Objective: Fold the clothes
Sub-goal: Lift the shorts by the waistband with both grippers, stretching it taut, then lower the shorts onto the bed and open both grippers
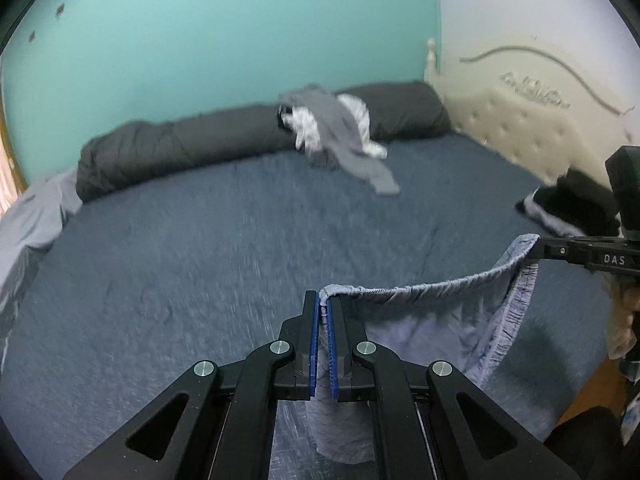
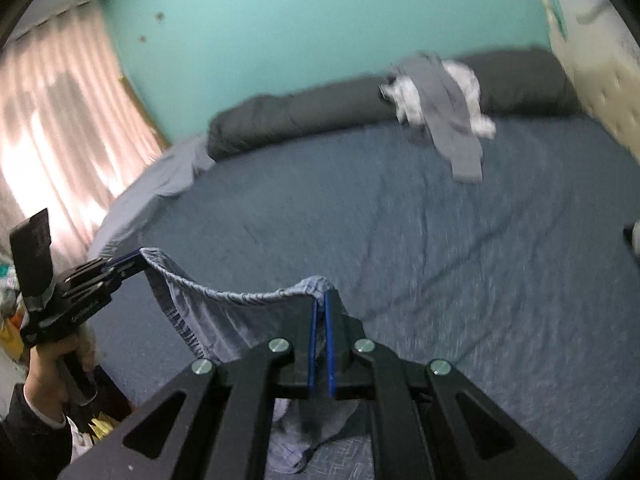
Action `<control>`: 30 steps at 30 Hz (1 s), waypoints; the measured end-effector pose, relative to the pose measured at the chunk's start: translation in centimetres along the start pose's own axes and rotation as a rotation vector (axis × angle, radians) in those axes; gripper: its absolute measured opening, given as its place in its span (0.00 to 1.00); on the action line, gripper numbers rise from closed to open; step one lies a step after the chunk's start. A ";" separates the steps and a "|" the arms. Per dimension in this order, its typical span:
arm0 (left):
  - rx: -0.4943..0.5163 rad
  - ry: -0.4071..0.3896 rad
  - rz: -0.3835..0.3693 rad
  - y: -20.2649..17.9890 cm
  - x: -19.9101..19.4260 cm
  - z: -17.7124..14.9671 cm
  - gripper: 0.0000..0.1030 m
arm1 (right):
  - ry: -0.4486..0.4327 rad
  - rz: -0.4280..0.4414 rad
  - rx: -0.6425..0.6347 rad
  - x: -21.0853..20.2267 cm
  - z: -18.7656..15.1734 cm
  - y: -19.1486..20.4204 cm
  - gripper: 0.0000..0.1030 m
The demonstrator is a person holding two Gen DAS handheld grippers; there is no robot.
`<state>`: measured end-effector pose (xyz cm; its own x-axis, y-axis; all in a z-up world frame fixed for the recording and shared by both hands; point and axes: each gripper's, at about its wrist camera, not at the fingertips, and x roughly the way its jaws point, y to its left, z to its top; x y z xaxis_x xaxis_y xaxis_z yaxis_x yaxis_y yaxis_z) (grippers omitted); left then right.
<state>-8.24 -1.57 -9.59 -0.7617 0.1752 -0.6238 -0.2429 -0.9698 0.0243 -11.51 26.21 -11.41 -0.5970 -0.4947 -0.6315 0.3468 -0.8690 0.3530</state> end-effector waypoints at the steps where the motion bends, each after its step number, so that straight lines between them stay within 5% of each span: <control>1: -0.003 0.014 0.002 0.1 1.2 -0.4 0.04 | 0.014 0.000 0.024 1.4 -0.3 -0.9 0.04; 18: -0.038 0.186 0.008 4.7 19.4 0.0 0.04 | 0.150 -0.088 0.033 17.7 3.3 -8.0 0.03; 28: -0.047 0.296 -0.012 5.8 25.4 0.4 0.05 | 0.277 -0.041 0.203 24.5 5.0 -11.9 0.04; 30: -0.051 0.312 -0.023 5.8 25.6 -0.3 0.07 | 0.265 -0.061 0.239 24.5 4.4 -12.5 0.14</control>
<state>-29.01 -2.78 -25.65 -0.5332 0.1440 -0.8336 -0.2215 -0.9748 -0.0267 -33.69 24.93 -28.27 -0.3921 -0.4497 -0.8025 0.1190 -0.8898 0.4406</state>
